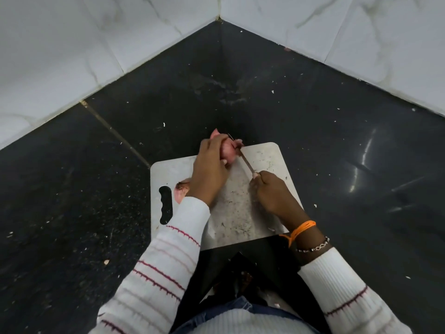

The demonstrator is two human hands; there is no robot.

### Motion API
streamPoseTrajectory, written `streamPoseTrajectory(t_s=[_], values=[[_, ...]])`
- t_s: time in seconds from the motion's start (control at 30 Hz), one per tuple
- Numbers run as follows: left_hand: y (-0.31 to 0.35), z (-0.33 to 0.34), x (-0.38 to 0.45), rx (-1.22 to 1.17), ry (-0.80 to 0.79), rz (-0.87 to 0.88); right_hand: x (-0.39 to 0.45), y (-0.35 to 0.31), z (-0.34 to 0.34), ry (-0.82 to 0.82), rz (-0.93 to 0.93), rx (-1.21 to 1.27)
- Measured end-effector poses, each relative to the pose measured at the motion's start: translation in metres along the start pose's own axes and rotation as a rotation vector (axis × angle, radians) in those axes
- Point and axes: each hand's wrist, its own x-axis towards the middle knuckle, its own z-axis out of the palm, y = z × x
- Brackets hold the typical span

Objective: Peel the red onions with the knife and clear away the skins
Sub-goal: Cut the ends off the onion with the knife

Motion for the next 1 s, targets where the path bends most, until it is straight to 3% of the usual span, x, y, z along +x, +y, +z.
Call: streamPoseTrajectory(t_s=[0.17, 0.37, 0.67, 1.0], values=[[-0.004, 0.011, 0.006, 0.034, 0.043, -0.001, -0.003, 0.001, 0.003, -0.025, 0.045, 0.177], [0.001, 0.013, 0.005, 0.028, 0.141, -0.007, -0.013, 0.003, 0.005, 0.159, -0.031, 0.275], [0.017, 0.007, -0.036, 0.089, 0.022, -0.087, -0.036, 0.014, 0.008, 0.012, -0.026, 0.277], [0.009, 0.006, -0.039, 0.082, -0.207, -0.104, -0.038, 0.013, 0.001, 0.093, 0.061, 0.372]])
